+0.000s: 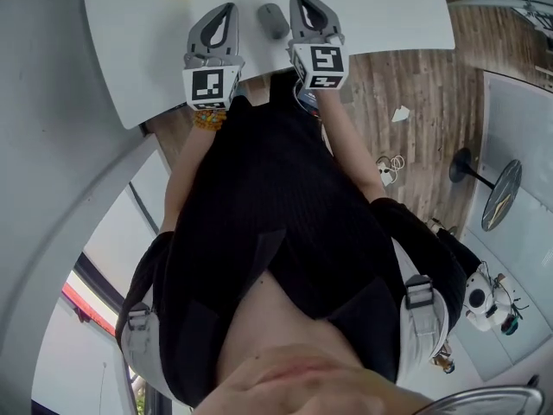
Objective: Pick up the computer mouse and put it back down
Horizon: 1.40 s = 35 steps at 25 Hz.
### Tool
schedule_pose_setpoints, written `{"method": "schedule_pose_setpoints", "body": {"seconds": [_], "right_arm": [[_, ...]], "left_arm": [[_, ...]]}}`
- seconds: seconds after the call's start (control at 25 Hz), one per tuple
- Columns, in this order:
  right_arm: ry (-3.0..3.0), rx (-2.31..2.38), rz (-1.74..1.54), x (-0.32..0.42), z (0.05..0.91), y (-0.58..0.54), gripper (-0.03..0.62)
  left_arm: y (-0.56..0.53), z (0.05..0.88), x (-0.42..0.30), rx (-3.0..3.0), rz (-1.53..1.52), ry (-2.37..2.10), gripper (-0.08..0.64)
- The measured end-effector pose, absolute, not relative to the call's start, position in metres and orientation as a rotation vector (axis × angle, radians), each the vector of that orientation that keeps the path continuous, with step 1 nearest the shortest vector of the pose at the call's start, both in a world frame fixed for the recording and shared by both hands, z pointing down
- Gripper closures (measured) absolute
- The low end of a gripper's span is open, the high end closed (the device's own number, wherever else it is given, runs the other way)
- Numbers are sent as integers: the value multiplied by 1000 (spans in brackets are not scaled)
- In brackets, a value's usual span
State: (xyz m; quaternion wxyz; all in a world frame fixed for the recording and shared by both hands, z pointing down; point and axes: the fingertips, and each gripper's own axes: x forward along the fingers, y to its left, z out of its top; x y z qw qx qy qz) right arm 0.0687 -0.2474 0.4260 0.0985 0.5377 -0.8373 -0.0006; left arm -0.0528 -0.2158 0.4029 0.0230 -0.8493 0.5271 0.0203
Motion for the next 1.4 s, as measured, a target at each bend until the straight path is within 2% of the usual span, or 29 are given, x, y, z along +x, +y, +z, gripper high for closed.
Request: {"method": "schedule_pose_setpoints", "body": {"seconds": [0.52,0.64,0.88,1.4], "right_arm": [[-2390,1368,118,64,486,-271,552],[-2380,1307,164,60,498,-272,465],[-2333,1238,270,55,520,-263,385],[-2197,1144,454,46,575,-246,322]], "left_arm": [[-235,424,-55,-2635,-58,1644,546],[-235,428,-57,-2644,-59,1653,546],[-233,434,-56,-2662,-79,1636,546],[-229,437,-60,-2668,-85,1617,546]]}}
